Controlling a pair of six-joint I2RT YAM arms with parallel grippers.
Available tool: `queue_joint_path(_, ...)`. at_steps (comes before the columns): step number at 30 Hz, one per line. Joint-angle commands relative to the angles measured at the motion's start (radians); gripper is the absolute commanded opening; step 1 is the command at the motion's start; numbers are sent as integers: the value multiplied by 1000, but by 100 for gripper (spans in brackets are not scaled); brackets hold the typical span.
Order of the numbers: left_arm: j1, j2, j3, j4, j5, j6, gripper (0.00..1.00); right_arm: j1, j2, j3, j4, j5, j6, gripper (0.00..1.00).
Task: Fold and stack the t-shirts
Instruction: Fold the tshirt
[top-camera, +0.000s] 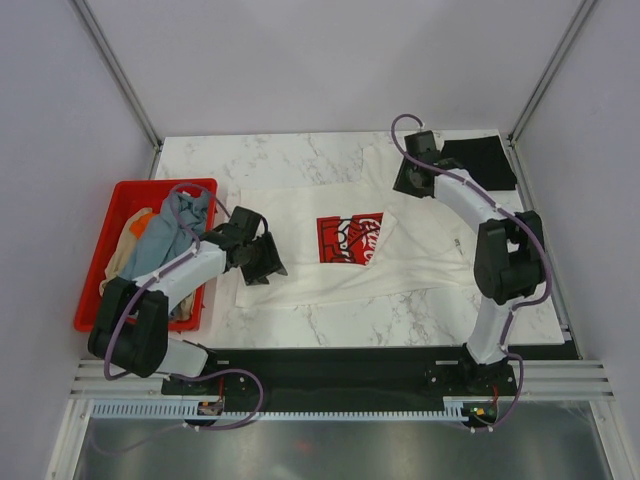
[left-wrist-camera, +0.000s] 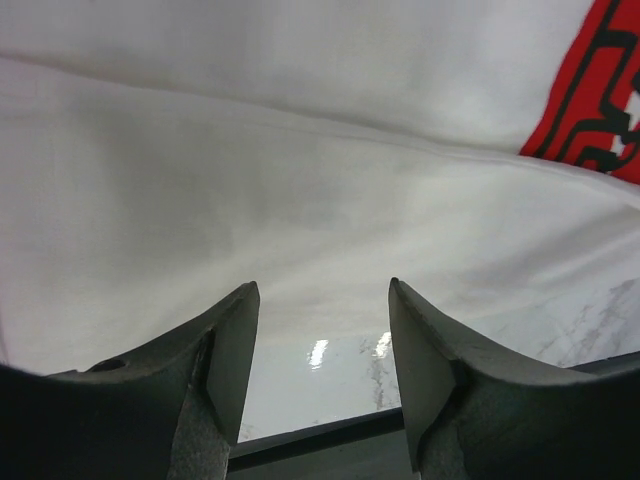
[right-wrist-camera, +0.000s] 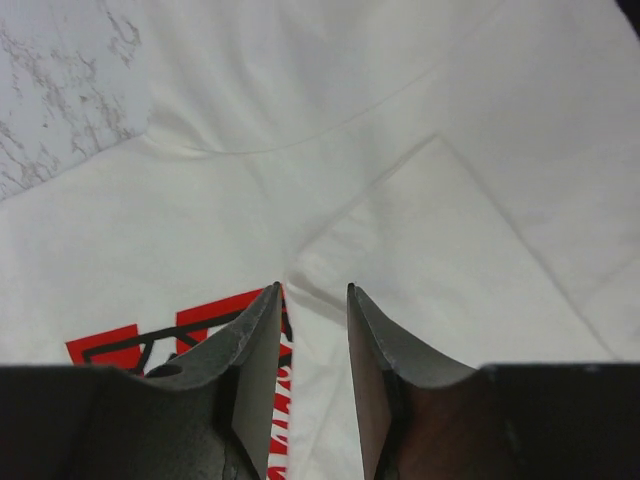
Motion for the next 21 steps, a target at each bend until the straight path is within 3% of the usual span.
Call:
queue_joint_path(1, -1, -16, 89, -6, -9, 32, 63, -84, -67, -8, -151, -45, -109, 40)
queue_joint_path(5, 0, 45, 112, -3, -1, 9, 62, -238, -188, -185, -185, -102, -75, 38)
queue_joint_path(12, -1, 30, 43, -4, -102, -79, 61, -416, -313, -371, -313, -10, 58, 38)
queue_joint_path(21, -1, -8, -57, -21, -180, -203, 58, -448, -446, -528, -311, 17, 103, 36)
